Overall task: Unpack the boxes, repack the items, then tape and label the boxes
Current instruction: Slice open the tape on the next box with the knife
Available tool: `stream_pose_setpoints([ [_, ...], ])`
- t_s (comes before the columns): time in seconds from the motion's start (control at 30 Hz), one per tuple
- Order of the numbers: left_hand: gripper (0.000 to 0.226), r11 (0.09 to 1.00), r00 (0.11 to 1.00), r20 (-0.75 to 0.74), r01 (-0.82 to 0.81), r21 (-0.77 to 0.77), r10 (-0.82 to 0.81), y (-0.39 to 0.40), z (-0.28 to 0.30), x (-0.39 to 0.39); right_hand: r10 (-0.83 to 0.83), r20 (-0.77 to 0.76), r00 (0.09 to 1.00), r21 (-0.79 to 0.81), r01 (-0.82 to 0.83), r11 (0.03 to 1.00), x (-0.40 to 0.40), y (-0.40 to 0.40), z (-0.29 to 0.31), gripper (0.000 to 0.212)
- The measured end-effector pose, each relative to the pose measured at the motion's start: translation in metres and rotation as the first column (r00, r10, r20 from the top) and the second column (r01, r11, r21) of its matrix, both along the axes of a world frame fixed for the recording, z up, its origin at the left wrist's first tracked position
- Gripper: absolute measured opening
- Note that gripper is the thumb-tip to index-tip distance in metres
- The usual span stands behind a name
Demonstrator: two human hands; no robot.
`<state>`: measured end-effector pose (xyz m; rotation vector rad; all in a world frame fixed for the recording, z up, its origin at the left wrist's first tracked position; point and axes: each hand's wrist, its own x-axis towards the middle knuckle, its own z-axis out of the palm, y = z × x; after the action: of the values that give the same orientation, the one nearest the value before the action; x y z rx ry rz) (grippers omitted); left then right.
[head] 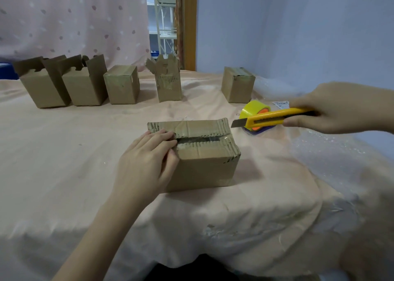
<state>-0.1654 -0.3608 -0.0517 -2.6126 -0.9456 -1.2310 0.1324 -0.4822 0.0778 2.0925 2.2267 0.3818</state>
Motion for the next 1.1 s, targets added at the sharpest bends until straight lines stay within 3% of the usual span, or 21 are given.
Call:
stream_pose_setpoints([
  [0.1,0.033,0.998,0.998,-0.021,-0.065,0.011,0.065,0.003,0.011,0.012,-0.067,-0.414,0.908,-0.012,0.069,0.998,0.007,-0.011,-0.017,0.034],
  [0.23,0.005,0.998,0.996,-0.071,-0.058,-0.027,0.056,0.007,0.032,0.033,-0.119,-0.643,0.756,-0.003,0.153,0.988,0.001,-0.017,-0.051,0.028],
  [0.33,0.023,0.993,0.984,-0.180,-0.012,-0.118,-0.010,0.014,0.042,0.049,-0.165,-0.753,0.637,-0.044,0.201,0.979,-0.008,-0.014,-0.072,0.029],
  [0.47,0.034,0.984,0.949,-0.296,0.060,-0.167,-0.108,0.025,0.049,0.054,-0.204,-0.844,0.496,-0.129,0.182,0.975,-0.016,-0.012,-0.085,0.028],
  [0.63,0.035,0.974,0.914,-0.357,0.137,-0.177,-0.194,0.032,0.044,0.058,-0.172,-0.902,0.396,-0.095,0.207,0.974,-0.020,-0.010,-0.084,0.032],
  [0.77,0.030,0.974,0.910,-0.349,0.223,-0.038,-0.222,0.036,0.039,0.056,-0.180,-0.915,0.361,-0.102,0.223,0.969,-0.016,-0.006,-0.082,0.046],
  [0.93,0.028,0.955,0.856,-0.496,0.254,0.153,-0.148,0.038,0.044,0.063,-0.207,-0.912,0.354,-0.158,0.164,0.974,-0.013,-0.008,-0.078,0.043],
  [1.1,0.042,0.935,0.824,-0.560,0.262,0.240,-0.087,0.041,0.050,0.071,-0.193,-0.918,0.347,-0.145,0.158,0.977,-0.011,-0.005,-0.077,0.045],
])
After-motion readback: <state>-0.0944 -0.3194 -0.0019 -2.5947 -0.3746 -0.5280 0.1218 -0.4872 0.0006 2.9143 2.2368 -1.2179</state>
